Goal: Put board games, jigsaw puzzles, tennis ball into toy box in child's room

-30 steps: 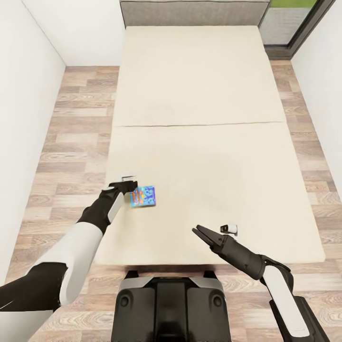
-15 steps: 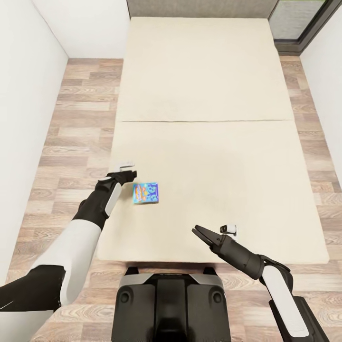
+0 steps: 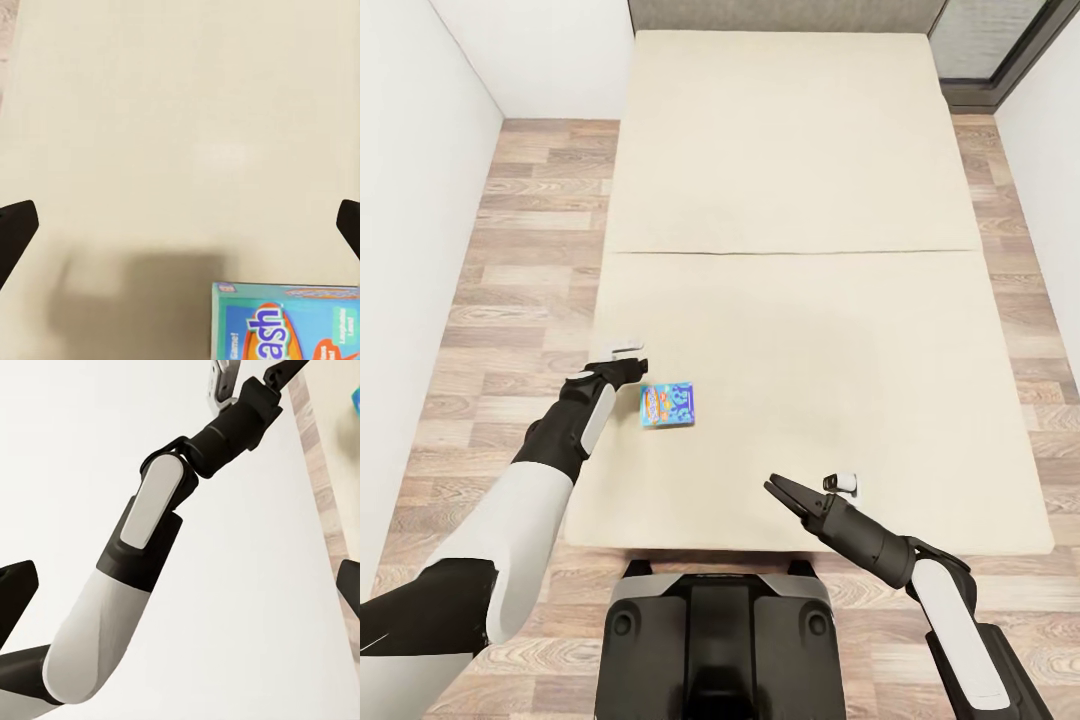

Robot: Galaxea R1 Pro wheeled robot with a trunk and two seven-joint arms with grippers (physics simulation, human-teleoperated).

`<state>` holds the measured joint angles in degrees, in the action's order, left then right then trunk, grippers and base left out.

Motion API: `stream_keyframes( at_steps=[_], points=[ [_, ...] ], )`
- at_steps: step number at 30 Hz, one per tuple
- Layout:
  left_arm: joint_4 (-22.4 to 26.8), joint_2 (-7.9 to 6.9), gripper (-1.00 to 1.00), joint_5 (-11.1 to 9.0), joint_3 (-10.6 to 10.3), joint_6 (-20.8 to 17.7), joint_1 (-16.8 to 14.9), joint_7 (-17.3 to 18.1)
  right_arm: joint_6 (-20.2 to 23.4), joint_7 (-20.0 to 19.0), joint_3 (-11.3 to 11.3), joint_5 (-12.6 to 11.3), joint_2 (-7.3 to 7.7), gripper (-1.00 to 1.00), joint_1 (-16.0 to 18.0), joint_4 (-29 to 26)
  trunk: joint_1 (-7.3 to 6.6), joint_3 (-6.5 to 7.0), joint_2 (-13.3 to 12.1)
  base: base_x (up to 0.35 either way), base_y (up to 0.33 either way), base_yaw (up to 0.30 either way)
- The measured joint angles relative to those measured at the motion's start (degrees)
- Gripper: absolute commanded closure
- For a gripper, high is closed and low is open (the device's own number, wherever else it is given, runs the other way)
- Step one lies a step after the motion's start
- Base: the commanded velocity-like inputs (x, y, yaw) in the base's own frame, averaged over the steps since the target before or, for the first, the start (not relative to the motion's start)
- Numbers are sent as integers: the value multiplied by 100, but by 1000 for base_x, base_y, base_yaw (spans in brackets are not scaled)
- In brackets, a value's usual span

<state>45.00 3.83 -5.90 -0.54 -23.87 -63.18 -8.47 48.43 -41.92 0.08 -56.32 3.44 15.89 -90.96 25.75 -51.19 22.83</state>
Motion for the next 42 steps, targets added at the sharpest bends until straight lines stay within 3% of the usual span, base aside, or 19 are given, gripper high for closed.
stream_keyframes(
  at_steps=[18,28,42],
  points=[
    [-25,5,-100,8,-40,8,0,2,1,-8,0,0,0,-100,0,0,0,-1,0,0,0,-4],
    [-35,5,-100,9,-48,23,-1,3,-6,-8,0,-2,0,-100,-1,0,0,-1,0,0,0,-164],
    [-46,5,-100,11,-49,37,0,4,-6,-8,0,0,-4,-100,0,1,0,-1,0,0,0,-24]
  ],
)
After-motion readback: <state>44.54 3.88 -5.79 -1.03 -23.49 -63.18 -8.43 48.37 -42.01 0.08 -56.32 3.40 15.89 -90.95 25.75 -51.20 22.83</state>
